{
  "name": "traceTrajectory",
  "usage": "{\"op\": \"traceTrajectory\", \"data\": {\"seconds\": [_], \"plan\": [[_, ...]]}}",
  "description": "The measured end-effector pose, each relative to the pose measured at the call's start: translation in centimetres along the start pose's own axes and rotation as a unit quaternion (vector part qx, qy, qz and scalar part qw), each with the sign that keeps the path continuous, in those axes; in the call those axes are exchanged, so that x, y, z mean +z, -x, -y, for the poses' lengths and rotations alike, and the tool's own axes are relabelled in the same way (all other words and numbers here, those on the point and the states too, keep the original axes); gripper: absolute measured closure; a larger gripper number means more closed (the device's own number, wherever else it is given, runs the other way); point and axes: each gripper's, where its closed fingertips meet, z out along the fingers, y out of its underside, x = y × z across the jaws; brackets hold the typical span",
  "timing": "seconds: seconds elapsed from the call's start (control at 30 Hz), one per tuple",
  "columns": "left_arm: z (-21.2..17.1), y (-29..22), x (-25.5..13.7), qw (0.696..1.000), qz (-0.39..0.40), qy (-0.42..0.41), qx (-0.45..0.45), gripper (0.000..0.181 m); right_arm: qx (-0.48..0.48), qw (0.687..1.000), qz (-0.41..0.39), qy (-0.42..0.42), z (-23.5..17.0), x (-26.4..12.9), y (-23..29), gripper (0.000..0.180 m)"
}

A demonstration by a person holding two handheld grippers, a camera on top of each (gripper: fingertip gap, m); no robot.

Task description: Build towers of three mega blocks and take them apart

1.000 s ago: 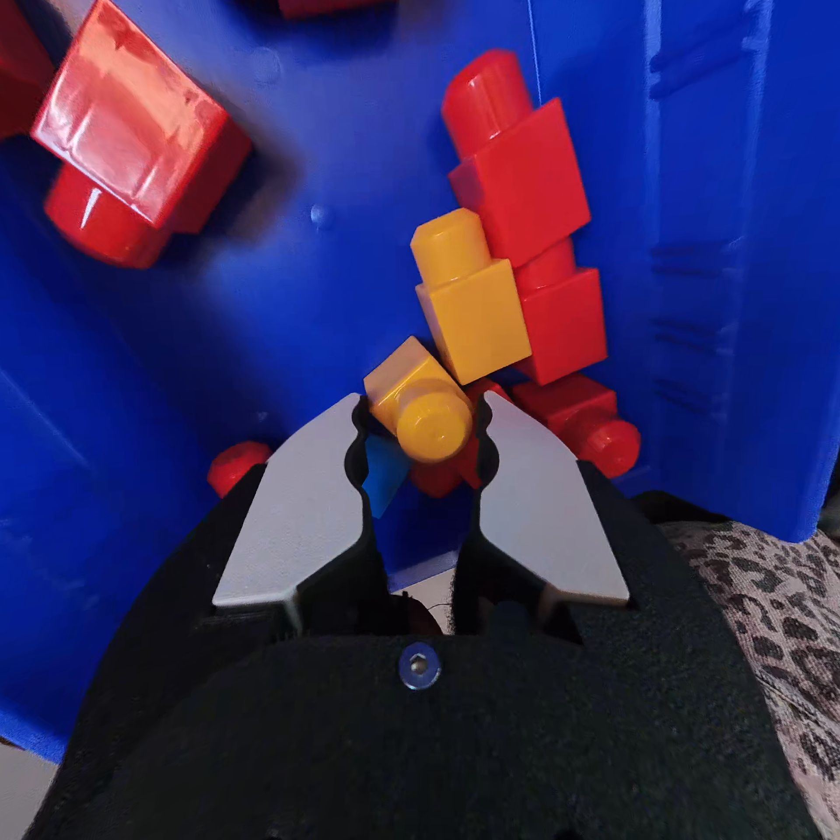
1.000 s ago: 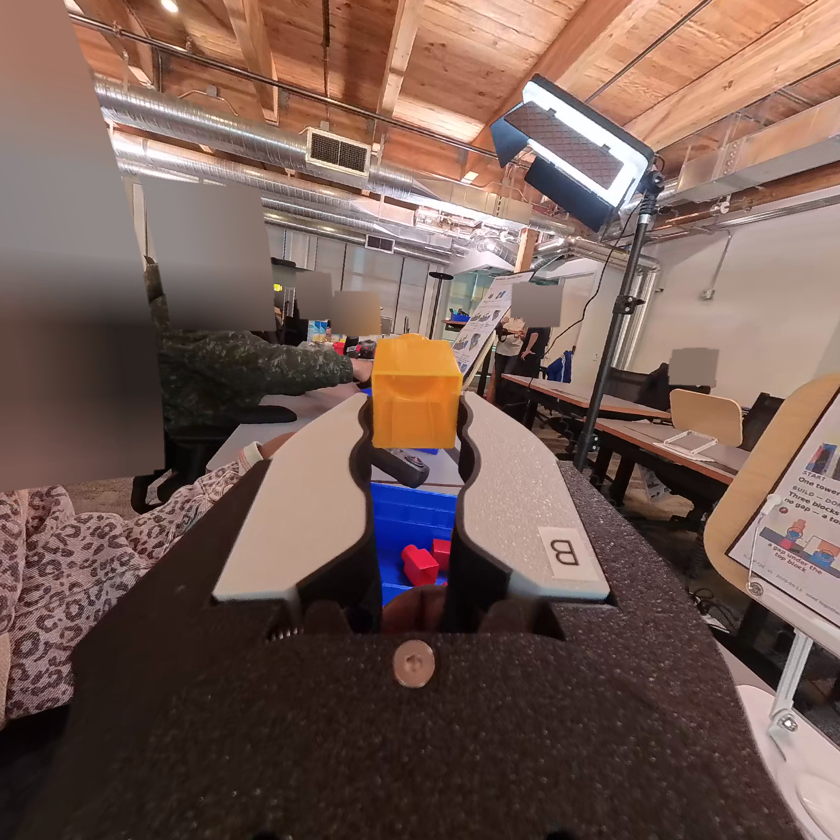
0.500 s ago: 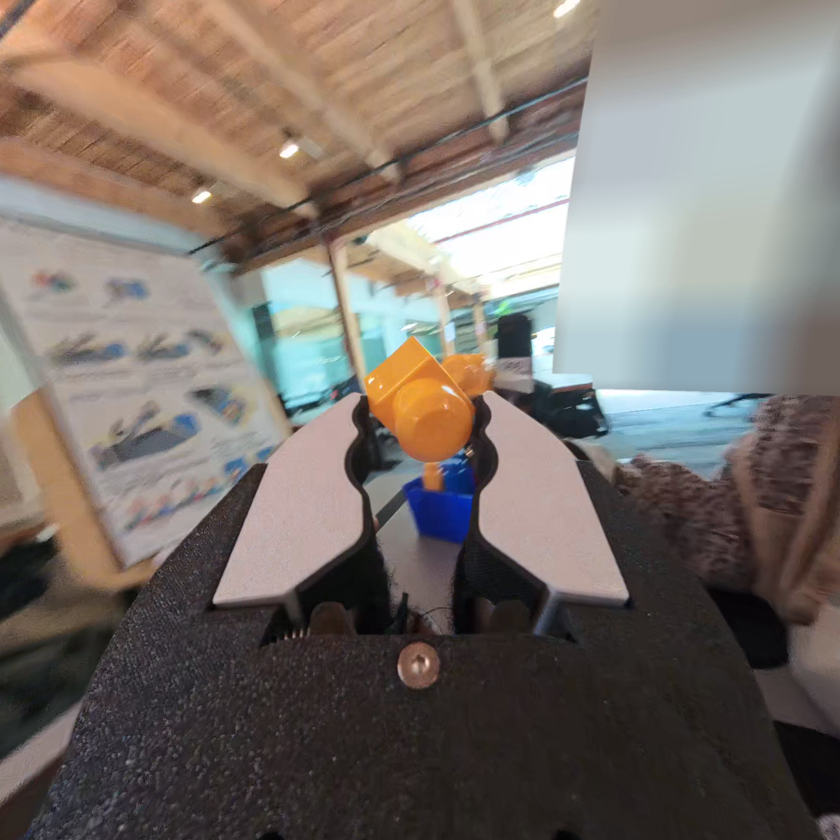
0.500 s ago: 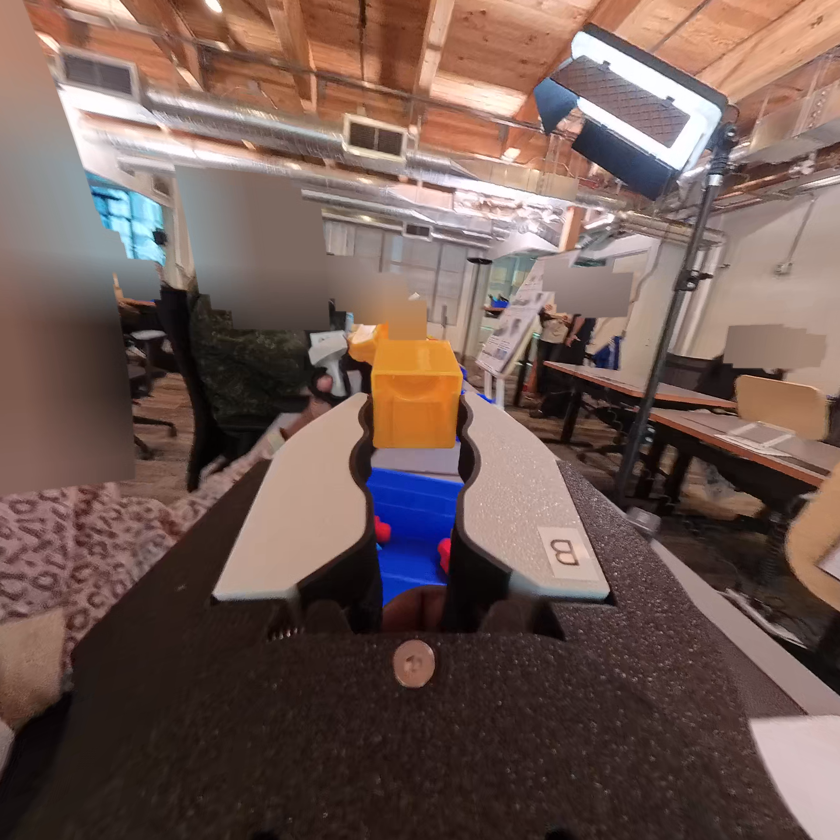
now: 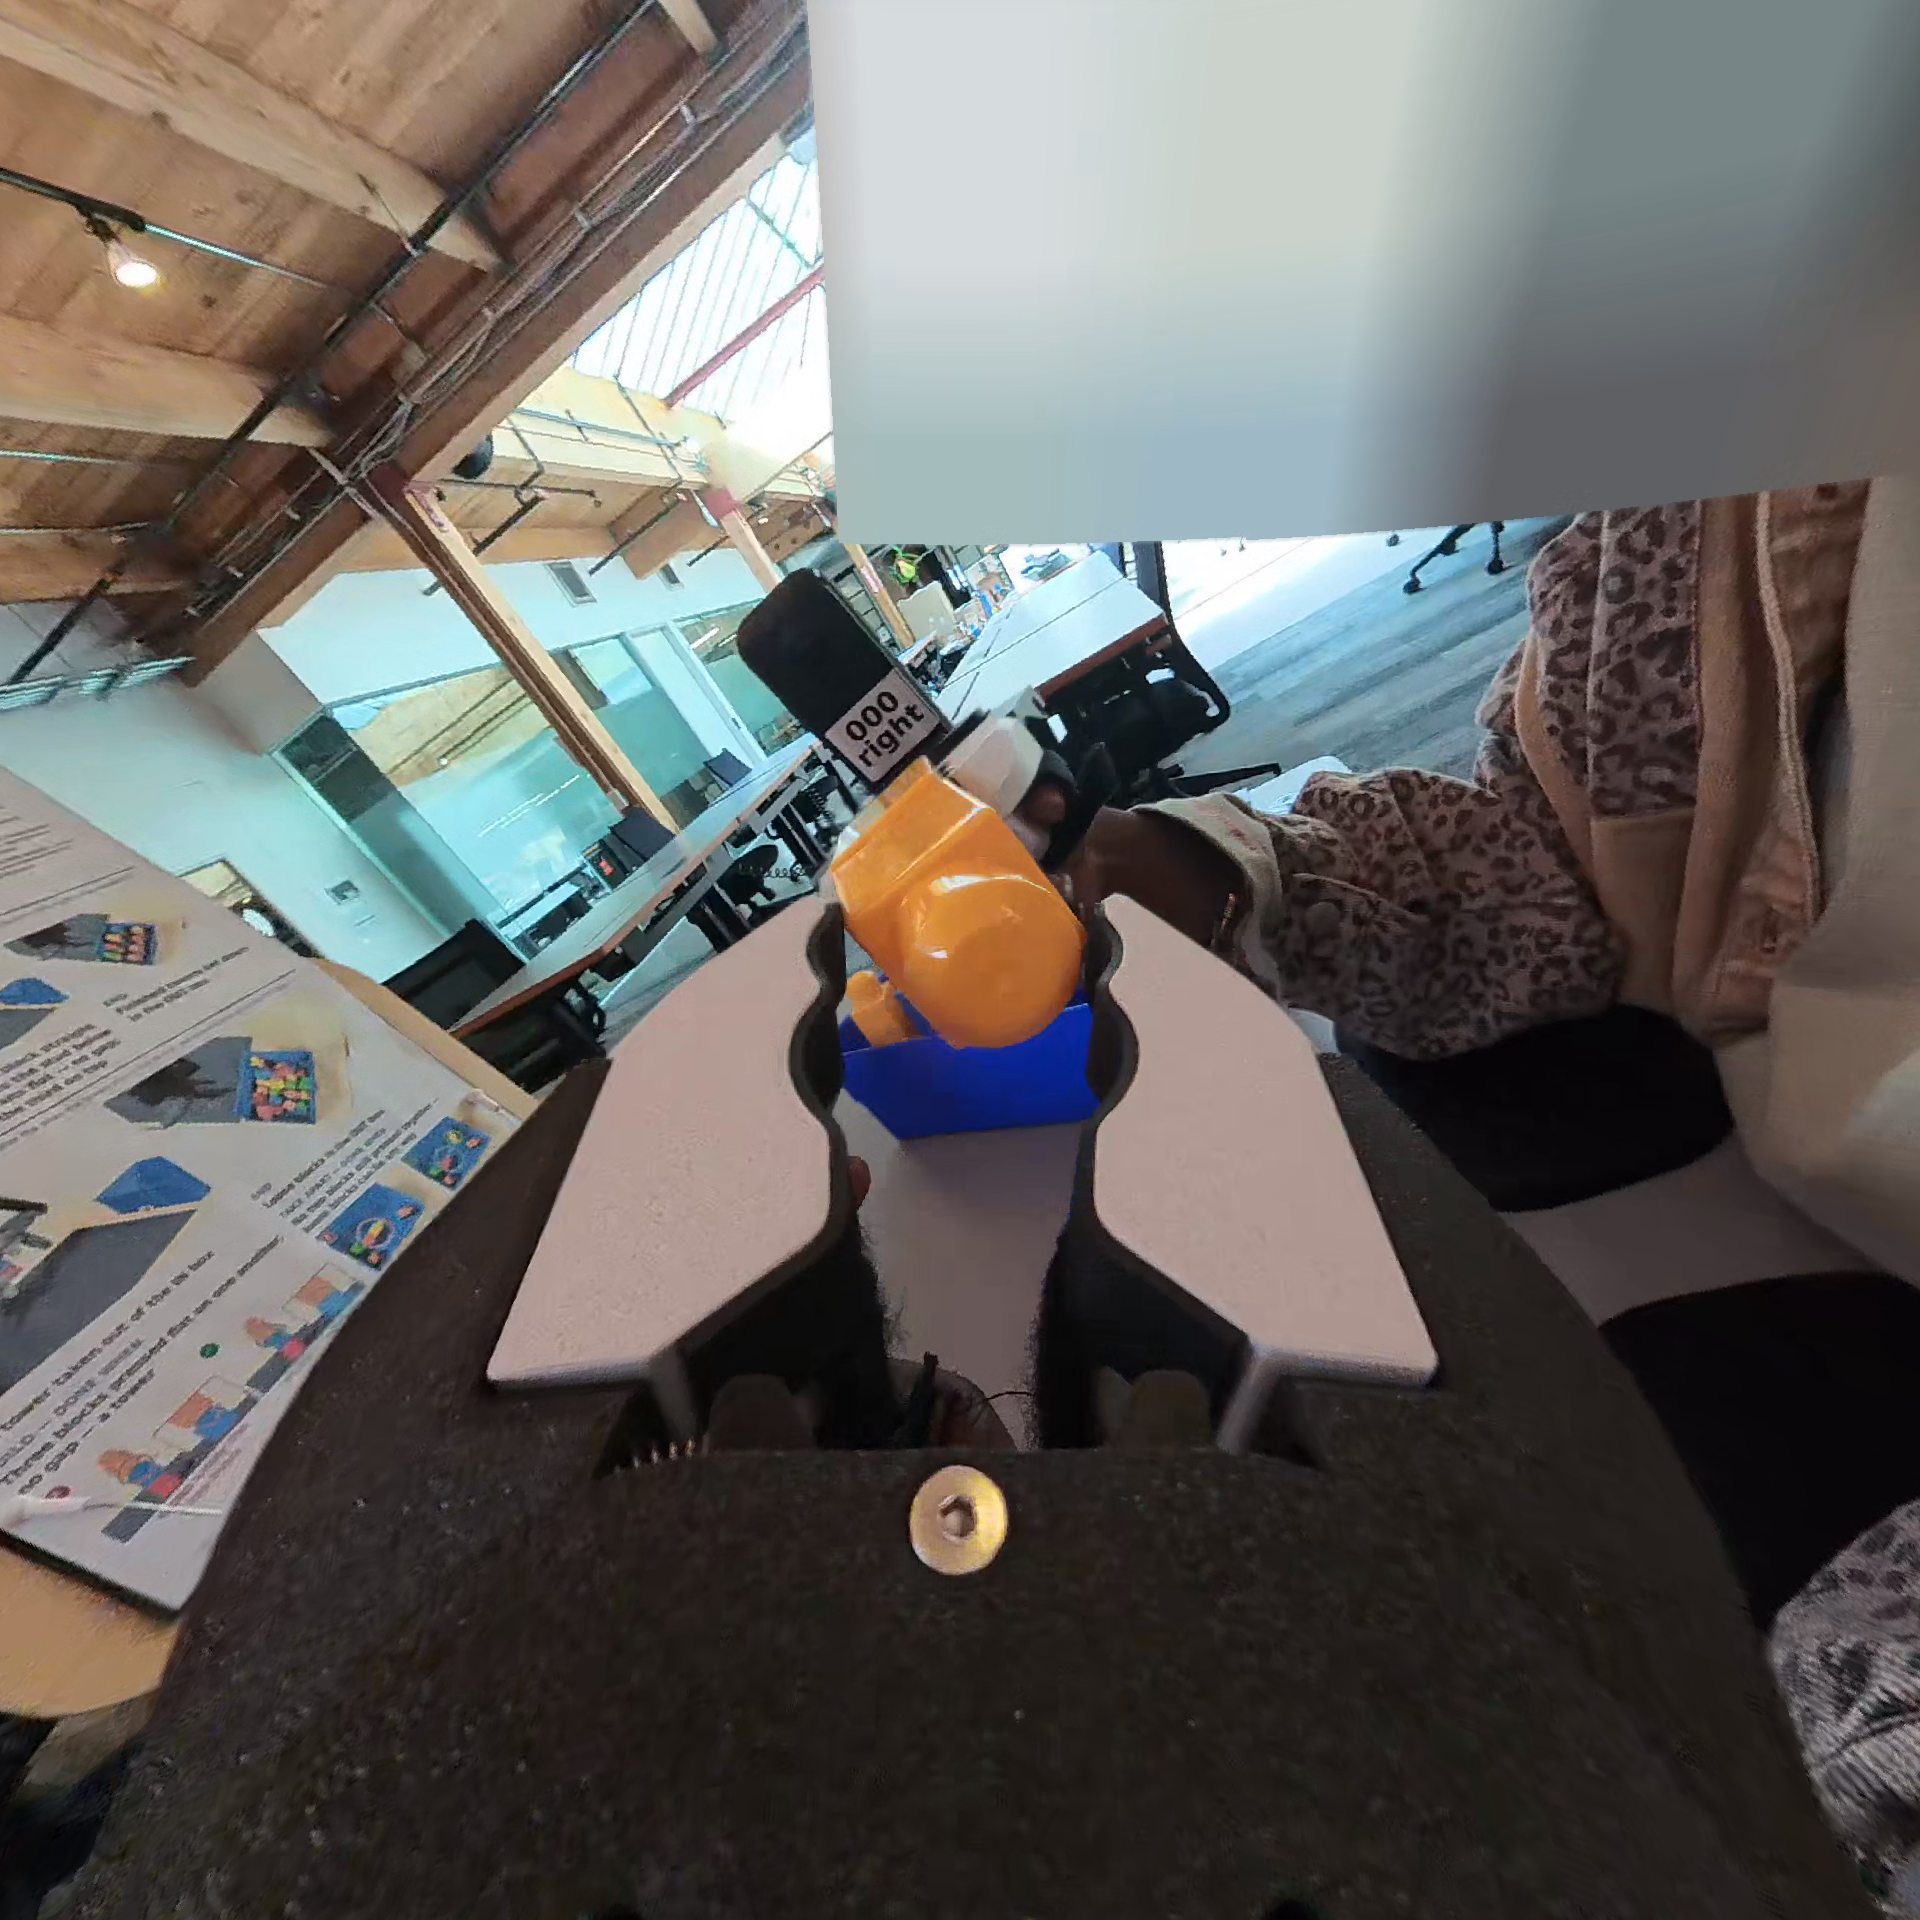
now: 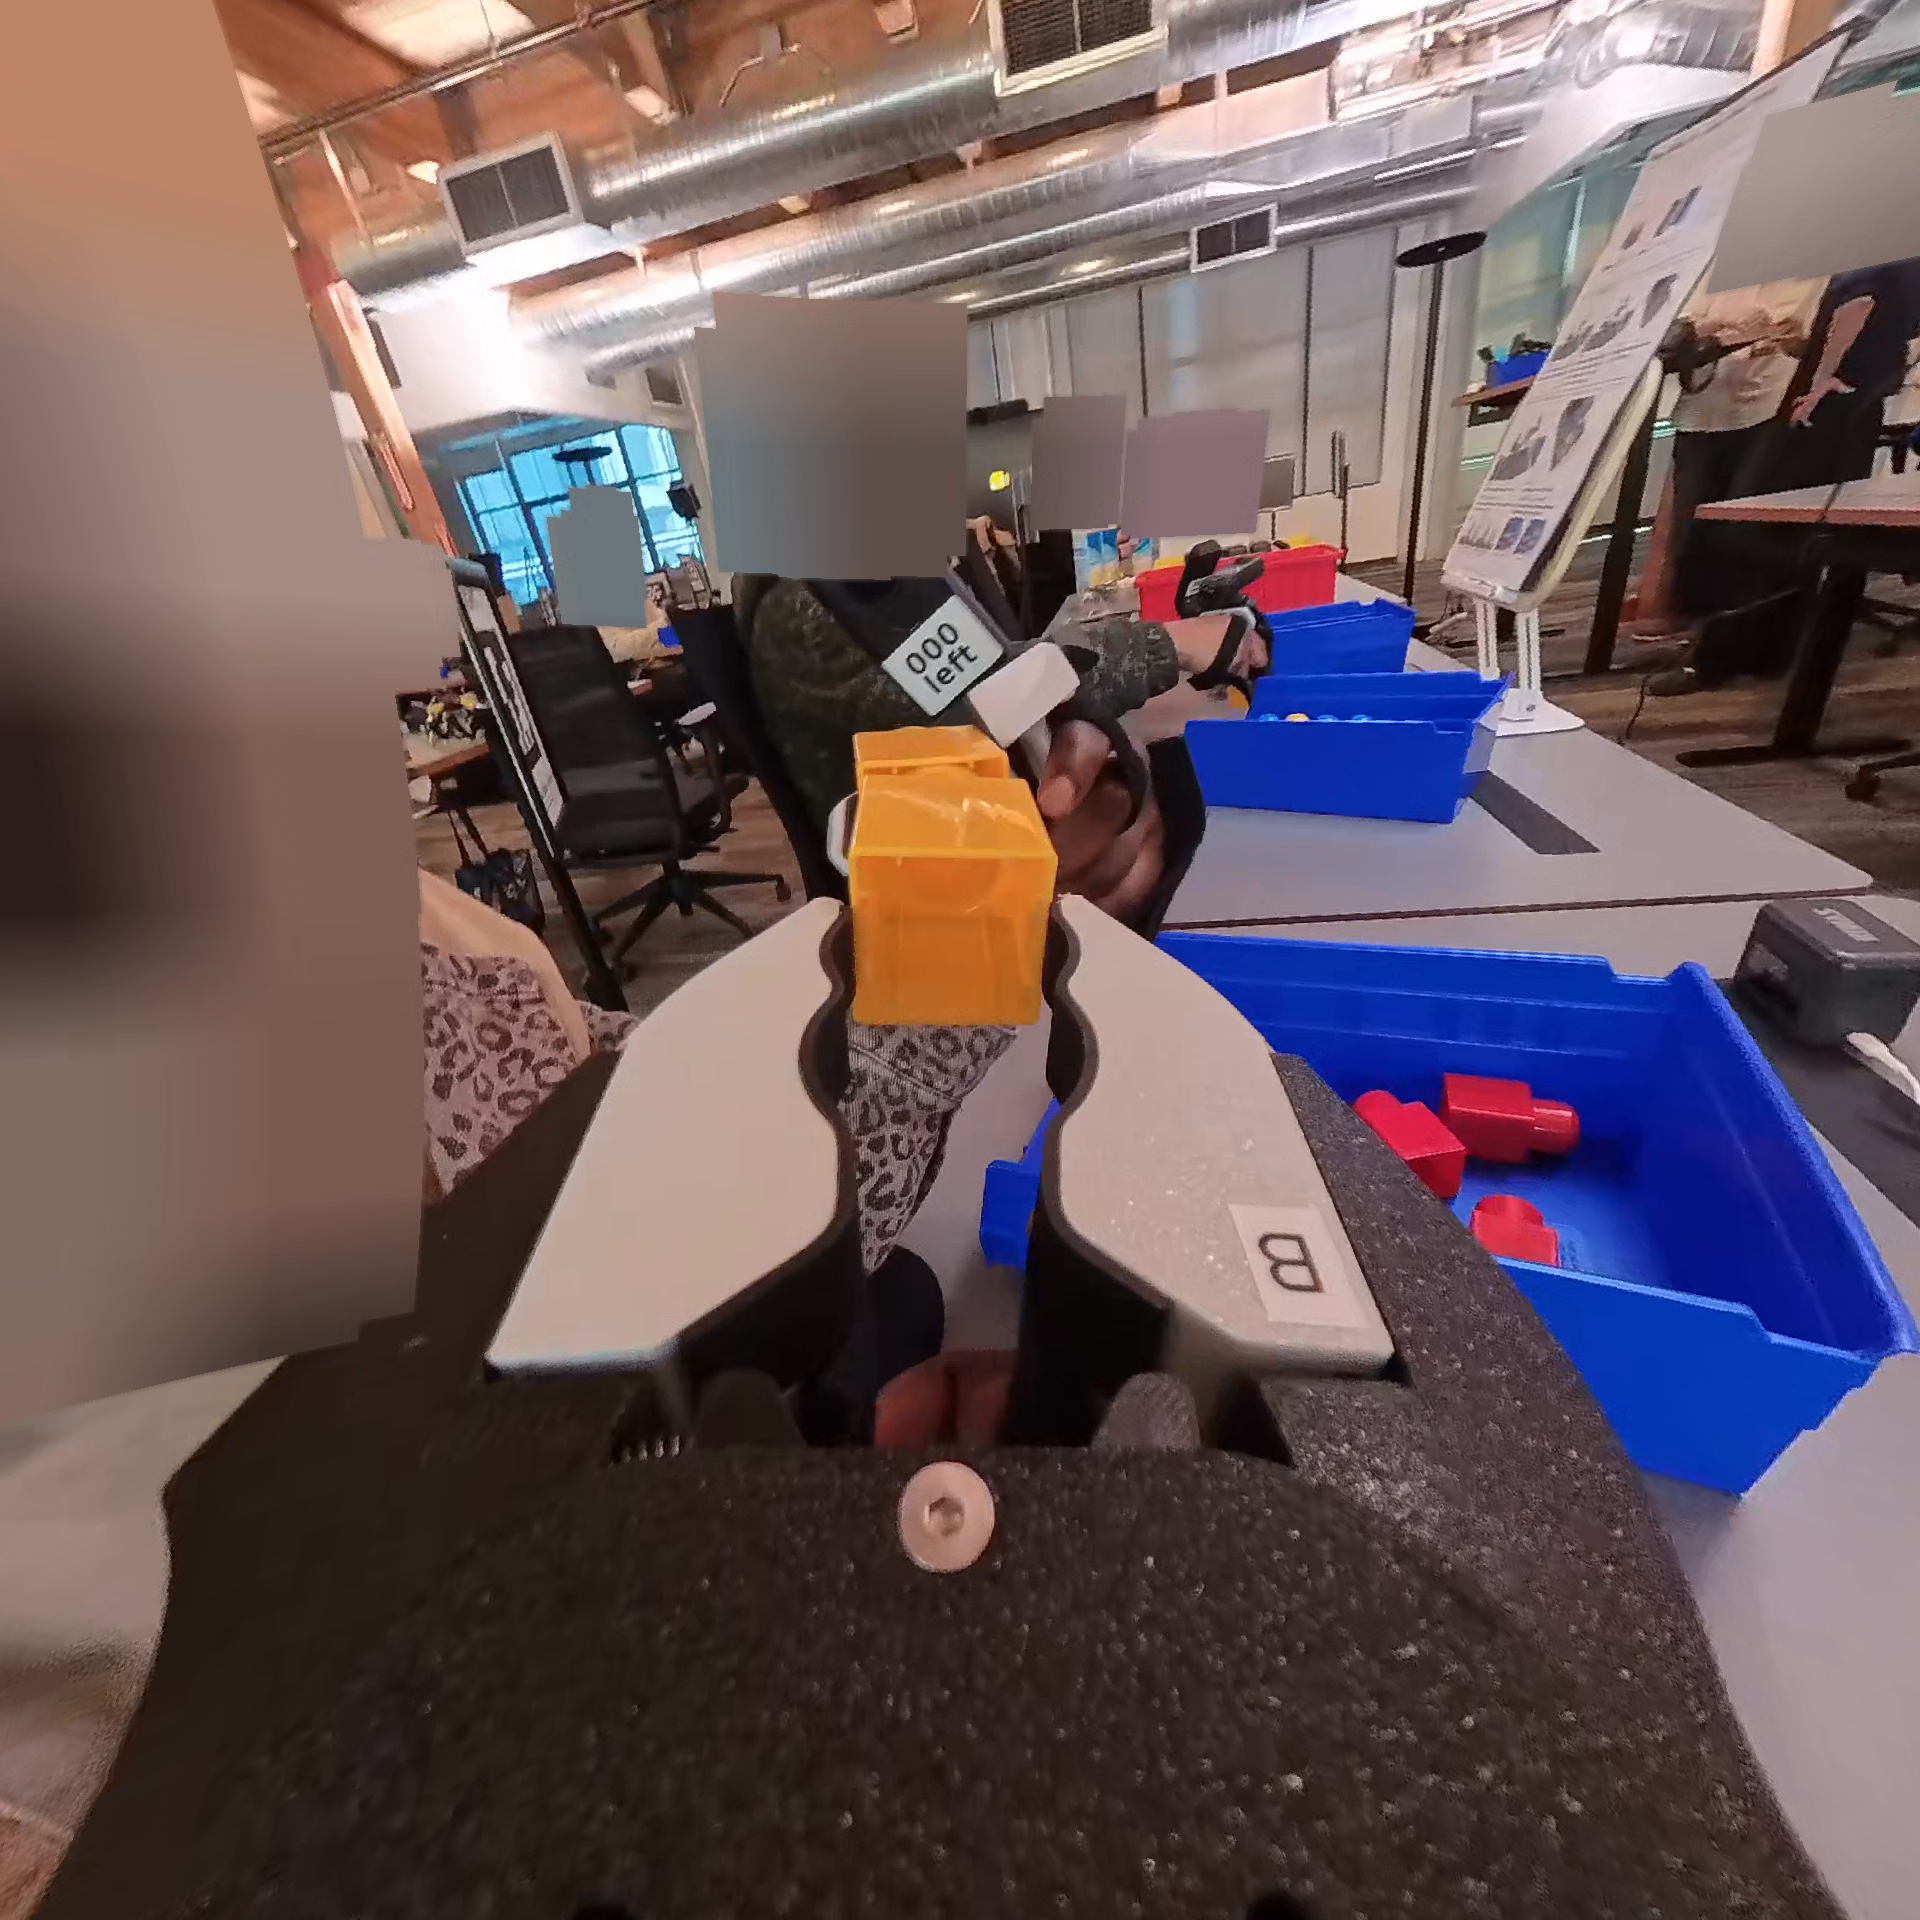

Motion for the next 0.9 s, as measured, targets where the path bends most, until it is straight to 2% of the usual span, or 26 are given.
{"op": "traceTrajectory", "data": {"seconds": [0.3, 0.63, 0.9], "plan": [[0.8, -0.6, 0.8, 0.999, -0.023, -0.024, -0.013, 0.137, -0.018, 0.999, 0.026, -0.003, -0.1, 0.2, 0.9, 0.146], [1.6, -0.6, 0.8, 0.994, -0.044, -0.080, -0.061, 0.137, 0.007, 0.997, 0.062, -0.042, 0.2, 0.9, 1.2, 0.146], [1.1, -0.8, 0.9, 0.993, -0.054, -0.051, -0.096, 0.138, -0.004, 0.999, 0.048, -0.024, -0.2, 0.8, 1.1, 0.146]]}}
